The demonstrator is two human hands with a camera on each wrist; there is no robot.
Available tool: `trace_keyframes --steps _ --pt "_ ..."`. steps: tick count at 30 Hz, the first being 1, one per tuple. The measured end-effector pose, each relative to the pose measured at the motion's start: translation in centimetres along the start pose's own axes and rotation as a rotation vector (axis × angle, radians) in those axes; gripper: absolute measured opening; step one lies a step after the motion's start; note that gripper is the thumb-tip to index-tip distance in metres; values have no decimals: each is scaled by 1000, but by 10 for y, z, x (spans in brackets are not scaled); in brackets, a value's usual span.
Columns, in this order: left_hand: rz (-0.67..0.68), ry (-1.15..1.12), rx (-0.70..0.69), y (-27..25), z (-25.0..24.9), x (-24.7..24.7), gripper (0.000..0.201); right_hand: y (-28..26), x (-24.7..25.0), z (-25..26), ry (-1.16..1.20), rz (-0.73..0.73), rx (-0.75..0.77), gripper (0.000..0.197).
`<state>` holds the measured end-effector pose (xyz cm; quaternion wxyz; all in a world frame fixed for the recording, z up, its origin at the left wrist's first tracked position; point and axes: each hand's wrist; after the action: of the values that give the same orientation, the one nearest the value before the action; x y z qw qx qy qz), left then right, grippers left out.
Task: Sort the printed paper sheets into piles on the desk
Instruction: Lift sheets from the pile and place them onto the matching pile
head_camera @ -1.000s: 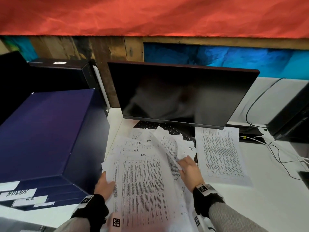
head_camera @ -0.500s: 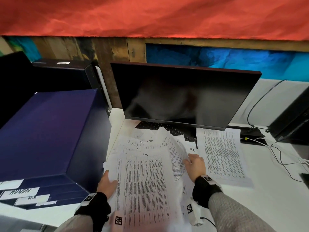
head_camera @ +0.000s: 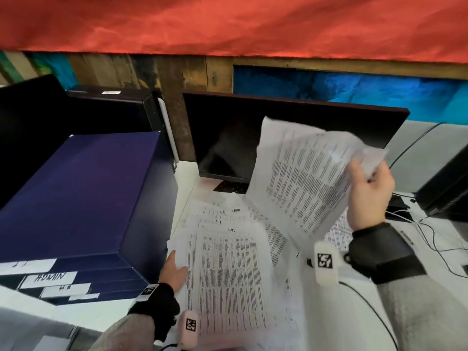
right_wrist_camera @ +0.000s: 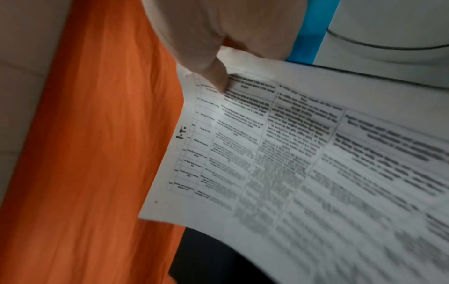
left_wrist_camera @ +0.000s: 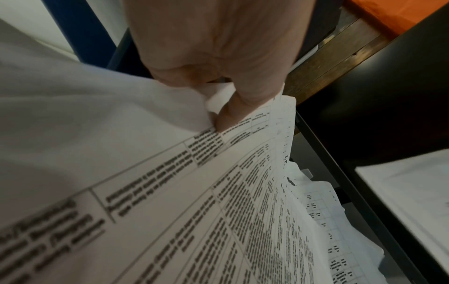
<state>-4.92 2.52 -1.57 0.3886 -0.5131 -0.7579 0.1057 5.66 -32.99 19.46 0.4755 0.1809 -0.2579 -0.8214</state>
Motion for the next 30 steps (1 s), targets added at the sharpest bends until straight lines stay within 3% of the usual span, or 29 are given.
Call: trace_keyframes --steps 2,5,9,13,15,19,25,30 --pt "10 0 9 3 1 0 39 13 1 -4 21 3 -90 18" --pt "36 -33 23 4 0 0 38 3 -8 -27 0 126 -355 26" --pt "49 -129 26 1 -6 1 31 -56 -27 -36 -36 366 -603 35" --pt "79 -268 77 -1 -9 0 52 -117 -33 -75 -78 424 -866 59" --pt "111 -301 96 2 -5 -1 53 -139 -32 -104 -223 458 -961 67" --pt "140 -213 76 3 5 -4 48 -176 -29 -130 -574 674 -989 62" --pt "202 -103 -49 -10 -5 -10 50 -196 -41 -111 -252 777 -960 60" --pt "276 -276 -118 -16 -19 13 43 -171 -24 -96 -35 622 -971 92"
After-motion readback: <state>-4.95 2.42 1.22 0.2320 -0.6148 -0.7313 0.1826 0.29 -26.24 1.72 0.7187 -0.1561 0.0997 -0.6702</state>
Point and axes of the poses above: each hand's wrist, its own y-axis towards the middle knuckle, its own x-axis out of the back of the hand, z = x × y, and after that the axes turned 11 degrees about x, right-handed
